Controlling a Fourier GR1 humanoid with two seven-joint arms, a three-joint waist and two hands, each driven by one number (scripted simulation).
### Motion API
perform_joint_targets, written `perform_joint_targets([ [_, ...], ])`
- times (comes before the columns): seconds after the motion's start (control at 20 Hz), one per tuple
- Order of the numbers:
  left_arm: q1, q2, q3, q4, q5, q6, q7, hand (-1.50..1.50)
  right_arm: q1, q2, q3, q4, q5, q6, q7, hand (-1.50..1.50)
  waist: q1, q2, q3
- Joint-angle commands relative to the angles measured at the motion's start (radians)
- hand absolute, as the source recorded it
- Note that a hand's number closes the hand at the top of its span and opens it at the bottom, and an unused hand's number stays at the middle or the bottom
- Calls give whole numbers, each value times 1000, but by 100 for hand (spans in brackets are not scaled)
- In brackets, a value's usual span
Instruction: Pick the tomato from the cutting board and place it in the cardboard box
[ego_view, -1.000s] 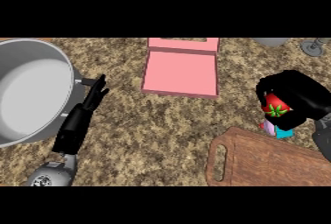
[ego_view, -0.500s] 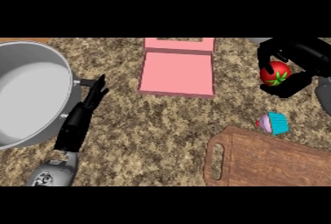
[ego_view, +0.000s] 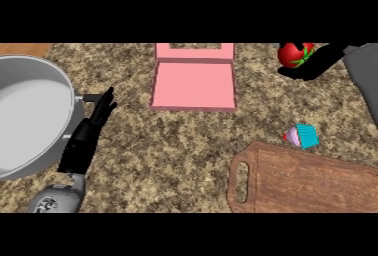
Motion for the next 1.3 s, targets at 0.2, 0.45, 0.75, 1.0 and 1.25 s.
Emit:
perform_joint_targets([
  [0.2,65,0,31,36,-8,30,12,0,-248,124,43,247,18,58,-53,150,-39,-9,-7],
  [0.45,58,36,70,50,-3,20,-1,0,-361,245,70,369,52,2,-3,150,-53,-12,-7],
  [0.75,34,44,104,108,17,4,-34,0,-396,361,123,495,120,-52,-29,150,-76,-13,-8],
  [1.0,30,20,72,82,-3,13,-11,0,-445,461,141,596,168,-135,11,150,-67,-10,-7],
  [1.25,45,25,83,66,1,12,-5,0,-419,519,164,669,177,-180,89,-150,-57,-11,-8],
])
